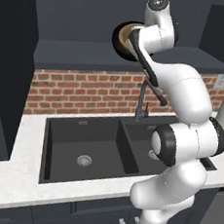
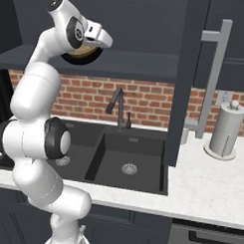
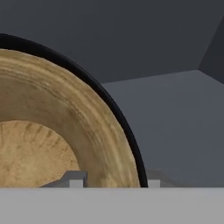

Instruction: Pick up the bowls on the counter and stack them on top of one another in the open cabinet. Place the smaller bowl on top of the larger bowl.

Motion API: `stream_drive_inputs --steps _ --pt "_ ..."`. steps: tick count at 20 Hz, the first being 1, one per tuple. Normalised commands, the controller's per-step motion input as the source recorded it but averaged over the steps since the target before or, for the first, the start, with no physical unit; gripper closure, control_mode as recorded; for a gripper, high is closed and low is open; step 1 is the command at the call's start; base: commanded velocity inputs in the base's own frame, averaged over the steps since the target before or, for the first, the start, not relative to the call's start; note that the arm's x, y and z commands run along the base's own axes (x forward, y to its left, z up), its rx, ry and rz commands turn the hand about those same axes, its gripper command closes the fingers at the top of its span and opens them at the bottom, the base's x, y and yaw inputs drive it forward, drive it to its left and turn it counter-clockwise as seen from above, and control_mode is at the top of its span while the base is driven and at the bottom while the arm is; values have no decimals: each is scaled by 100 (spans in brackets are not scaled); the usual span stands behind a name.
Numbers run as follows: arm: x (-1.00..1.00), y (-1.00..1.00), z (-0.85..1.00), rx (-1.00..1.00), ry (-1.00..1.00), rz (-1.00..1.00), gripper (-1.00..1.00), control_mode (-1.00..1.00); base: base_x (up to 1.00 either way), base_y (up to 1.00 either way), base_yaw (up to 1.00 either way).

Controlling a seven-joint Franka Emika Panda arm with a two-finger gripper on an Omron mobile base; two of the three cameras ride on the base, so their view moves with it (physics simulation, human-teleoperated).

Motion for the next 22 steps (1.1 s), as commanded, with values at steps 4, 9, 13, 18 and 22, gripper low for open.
stream_drive_inputs --steps 4,9,13,18,22 --pt "18 0 -17 -6 0 -8 100 -100 0 0 0" --pt "42 8 0 -6 0 -9 100 -100 0 0 0" --pt "12 0 -1 0 0 -3 100 -100 0 0 0" --pt "0 0 0 0 0 0 -100 -100 0 0 0" --pt "0 0 0 0 0 0 -100 -100 0 0 0"
